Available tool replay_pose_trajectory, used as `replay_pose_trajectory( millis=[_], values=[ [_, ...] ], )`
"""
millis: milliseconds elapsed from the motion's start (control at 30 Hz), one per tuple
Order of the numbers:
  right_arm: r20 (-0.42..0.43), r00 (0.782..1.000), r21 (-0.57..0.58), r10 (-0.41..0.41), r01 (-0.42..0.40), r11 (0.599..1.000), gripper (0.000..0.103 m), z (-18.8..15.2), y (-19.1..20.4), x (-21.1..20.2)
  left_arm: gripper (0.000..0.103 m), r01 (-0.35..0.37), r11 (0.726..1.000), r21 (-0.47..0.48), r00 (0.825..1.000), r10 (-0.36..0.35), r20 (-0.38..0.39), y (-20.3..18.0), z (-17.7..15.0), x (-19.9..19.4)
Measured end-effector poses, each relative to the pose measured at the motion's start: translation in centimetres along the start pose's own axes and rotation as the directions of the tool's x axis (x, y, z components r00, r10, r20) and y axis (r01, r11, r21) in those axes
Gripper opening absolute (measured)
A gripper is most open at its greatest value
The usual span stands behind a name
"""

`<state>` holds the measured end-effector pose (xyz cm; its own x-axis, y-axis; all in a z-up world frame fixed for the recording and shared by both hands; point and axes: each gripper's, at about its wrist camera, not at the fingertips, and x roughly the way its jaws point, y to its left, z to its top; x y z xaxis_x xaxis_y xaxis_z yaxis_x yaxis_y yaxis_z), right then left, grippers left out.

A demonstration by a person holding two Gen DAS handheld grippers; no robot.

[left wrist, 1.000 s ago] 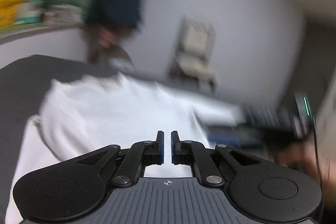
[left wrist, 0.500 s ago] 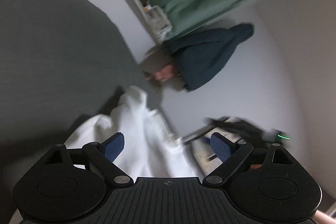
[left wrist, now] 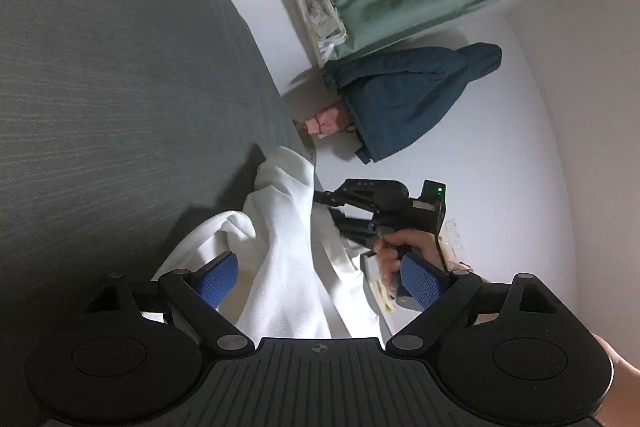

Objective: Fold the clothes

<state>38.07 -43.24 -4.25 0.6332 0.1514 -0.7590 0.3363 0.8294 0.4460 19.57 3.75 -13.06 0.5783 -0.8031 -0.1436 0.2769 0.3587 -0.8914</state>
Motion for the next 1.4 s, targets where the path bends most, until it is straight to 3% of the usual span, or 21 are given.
replay_pose_trajectory(
  millis=[167, 367, 433, 467, 533, 567, 600, 667, 767, 867, 933, 967, 1000, 1033, 1167, 1267, 1400],
  values=[
    [0.191, 0.981, 0.026, -0.037, 0.033, 0.999, 0.002, 0.6, -0.2, -1.0, 0.089, -0.035, 0.999, -0.007, 0.997, 0.035, 0.062, 0.6, 1.1, 0.7],
    [0.170, 0.980, 0.061, -0.099, 0.090, 0.994, 0.002, 1.5, -1.3, 2.0, 0.089, -0.088, 0.993, 0.078, 0.994, 0.082, 0.068, -0.2, 0.8, 1.1],
    [0.203, 0.972, 0.077, -0.120, 0.107, 0.991, 0.001, 1.1, -1.4, 2.2, 0.089, -0.087, 0.993, 0.079, 0.994, 0.081, 0.073, -0.1, 1.0, 0.8],
    [0.201, 0.972, 0.091, -0.124, 0.107, 0.990, 0.004, 1.6, -1.3, 2.2, 0.089, -0.080, 0.994, 0.068, 0.994, 0.075, 0.077, 0.1, 1.1, 0.6],
    [0.161, 0.982, 0.101, -0.097, 0.081, 0.992, 0.021, 2.3, -1.2, 1.5, 0.089, -0.064, 0.997, 0.040, 0.994, 0.061, 0.087, 0.4, 1.3, 0.3],
    [0.158, 0.982, 0.089, -0.107, 0.093, 0.992, 0.045, 2.7, -0.8, 0.6, 0.089, -0.060, 0.998, 0.030, 0.994, 0.057, 0.089, 0.5, 1.4, 0.3],
    [0.175, 0.979, 0.067, -0.107, 0.097, 0.993, 0.058, 2.7, -0.3, -0.6, 0.089, -0.059, 0.998, 0.024, 0.994, 0.057, 0.090, 0.5, 1.4, 0.4],
    [0.207, 0.973, 0.021, -0.104, 0.102, 0.995, 0.060, 2.8, 0.9, -3.0, 0.089, -0.060, 0.998, 0.016, 0.994, 0.059, 0.093, 0.5, 1.5, 0.4],
    [0.082, 0.995, -0.085, 0.053, -0.046, 0.995, 0.060, 1.5, 3.2, -4.6, 0.089, -0.068, 0.998, 0.011, 0.994, 0.066, 0.091, 0.3, 1.4, 0.9],
    [-0.081, 0.981, -0.091, 0.176, -0.183, 0.979, 0.059, -1.5, 5.0, -4.5, 0.089, -0.087, 0.996, 0.034, 0.993, 0.083, 0.086, 0.0, 1.2, 0.9],
    [-0.103, 0.981, -0.071, 0.167, -0.174, 0.982, 0.054, -2.9, 5.5, -3.7, 0.089, -0.103, 0.993, 0.060, 0.992, 0.098, 0.082, -0.4, 1.0, 1.1],
    [-0.108, 0.982, -0.060, 0.153, -0.160, 0.985, 0.035, -3.6, 5.7, -3.2, 0.089, -0.111, 0.991, 0.074, 0.991, 0.105, 0.080, -0.5, 0.9, 1.1],
    [-0.100, 0.985, -0.049, 0.140, -0.145, 0.988, 0.009, -3.8, 5.5, -2.7, 0.089, -0.119, 0.989, 0.087, 0.991, 0.113, 0.078, -0.7, 0.9, 1.2],
    [-0.082, 0.988, -0.030, 0.131, -0.133, 0.991, 0.004, -3.9, 5.3, -2.4, 0.089, -0.127, 0.987, 0.101, 0.990, 0.120, 0.076, -0.9, 0.8, 1.3],
    [0.044, 0.998, 0.037, 0.041, -0.043, 0.998, 0.003, -3.6, 3.5, -2.4, 0.089, -0.164, 0.975, 0.150, 0.985, 0.155, 0.070, -1.3, 0.8, 1.7],
    [0.047, 0.999, 0.101, -0.011, 0.006, 0.995, 0.003, -3.6, 1.3, -1.2, 0.089, -0.163, 0.976, 0.144, 0.985, 0.153, 0.077, -1.3, 1.1, 1.6],
    [0.079, 0.996, 0.185, 0.041, -0.055, 0.981, 0.005, -4.3, -0.7, -0.3, 0.089, -0.158, 0.979, 0.131, 0.985, 0.147, 0.087, -1.2, 1.6, 1.4]
  ],
)
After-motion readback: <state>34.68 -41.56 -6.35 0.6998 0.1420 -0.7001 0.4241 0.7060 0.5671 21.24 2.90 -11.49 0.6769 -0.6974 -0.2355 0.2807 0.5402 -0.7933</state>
